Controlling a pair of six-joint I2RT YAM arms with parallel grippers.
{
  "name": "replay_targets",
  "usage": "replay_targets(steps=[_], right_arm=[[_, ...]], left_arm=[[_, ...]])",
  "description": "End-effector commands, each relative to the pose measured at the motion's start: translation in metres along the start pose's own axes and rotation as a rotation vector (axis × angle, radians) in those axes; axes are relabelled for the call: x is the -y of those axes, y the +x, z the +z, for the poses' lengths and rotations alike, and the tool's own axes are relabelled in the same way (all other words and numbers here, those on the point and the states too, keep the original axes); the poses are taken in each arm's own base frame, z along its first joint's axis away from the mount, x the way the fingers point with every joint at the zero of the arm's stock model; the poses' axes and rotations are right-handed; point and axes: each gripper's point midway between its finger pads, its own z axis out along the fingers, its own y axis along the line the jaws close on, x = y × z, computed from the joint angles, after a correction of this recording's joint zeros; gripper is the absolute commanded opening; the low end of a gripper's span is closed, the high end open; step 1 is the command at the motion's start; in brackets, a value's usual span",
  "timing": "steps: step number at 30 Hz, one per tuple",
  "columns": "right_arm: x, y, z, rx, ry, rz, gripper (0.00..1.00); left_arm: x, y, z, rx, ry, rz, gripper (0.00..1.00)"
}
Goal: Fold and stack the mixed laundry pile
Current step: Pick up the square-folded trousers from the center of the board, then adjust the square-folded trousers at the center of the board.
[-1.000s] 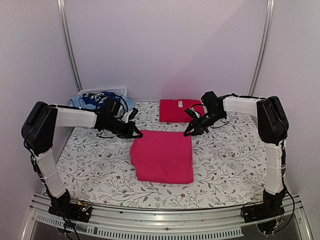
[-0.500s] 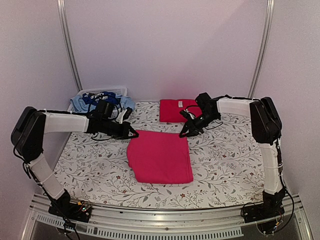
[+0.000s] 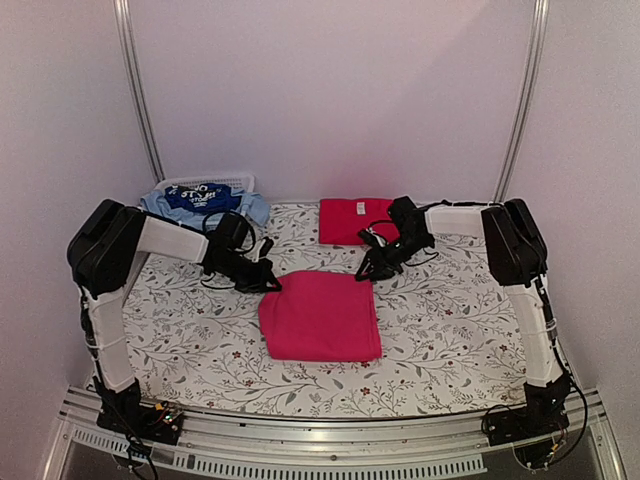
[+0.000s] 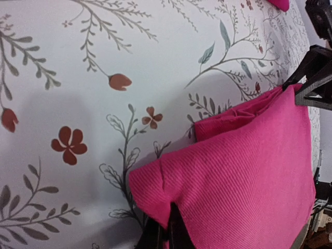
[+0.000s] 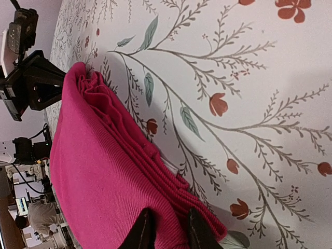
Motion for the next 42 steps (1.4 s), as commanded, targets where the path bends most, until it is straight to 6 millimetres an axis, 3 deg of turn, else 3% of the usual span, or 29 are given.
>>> replay_targets(steps=[1,7,11,12,15,17,19,22,25,30,34,38,42], right_arm=[[0.04,0.028,0.018,-0.072,0.115,0.057,0.21],[0.061,0.056,0.001,-0.084,0.155,0.16,0.11],[0.053,0.079,-0.019,-0.09,0.13,0.223,0.09],[0.046,0.091,-0.024,-0.103,0.113,0.239,0.12],[0.015,0.124,-0.03,-0.121,-0.019,0.275,0.28],[-0.003,0.123,-0.047,-0.062,-0.033,0.245,0.42],[-0.007,0.113,-0.061,-0.01,-0.006,0.229,0.51],[0.006,0.105,-0.071,0.029,0.046,0.276,0.54],[0.011,0.119,-0.07,0.005,0.042,0.342,0.56],[0.003,0.148,-0.064,-0.028,-0.03,0.393,0.7],[-0.01,0.156,-0.056,-0.053,-0.158,0.415,0.67],[-0.015,0.137,-0.05,-0.028,-0.225,0.417,0.64],[0.004,0.107,-0.039,-0.008,-0.202,0.418,0.52]], left_arm=[[-0.027,-0.009,0.006,0.0,-0.104,-0.033,0.0],[-0.022,-0.04,0.015,0.016,-0.104,-0.004,0.03],[-0.015,-0.074,0.003,0.053,-0.125,0.024,0.36],[-0.012,-0.082,-0.007,0.072,-0.133,0.027,0.46],[0.002,-0.084,-0.043,0.129,-0.131,0.027,0.59],[0.009,-0.07,-0.062,0.148,-0.115,0.007,0.63],[0.009,-0.043,-0.073,0.126,-0.1,-0.039,0.64],[0.021,-0.005,-0.086,0.131,-0.026,-0.092,0.65],[0.024,0.022,-0.09,0.129,-0.006,-0.109,0.69],[0.034,0.048,-0.074,0.059,0.049,-0.114,0.7],[0.043,0.067,-0.062,0.032,0.086,-0.118,0.71],[0.058,0.084,-0.047,-0.015,0.122,-0.065,0.67],[0.086,0.109,-0.026,-0.101,0.193,0.04,0.51]])
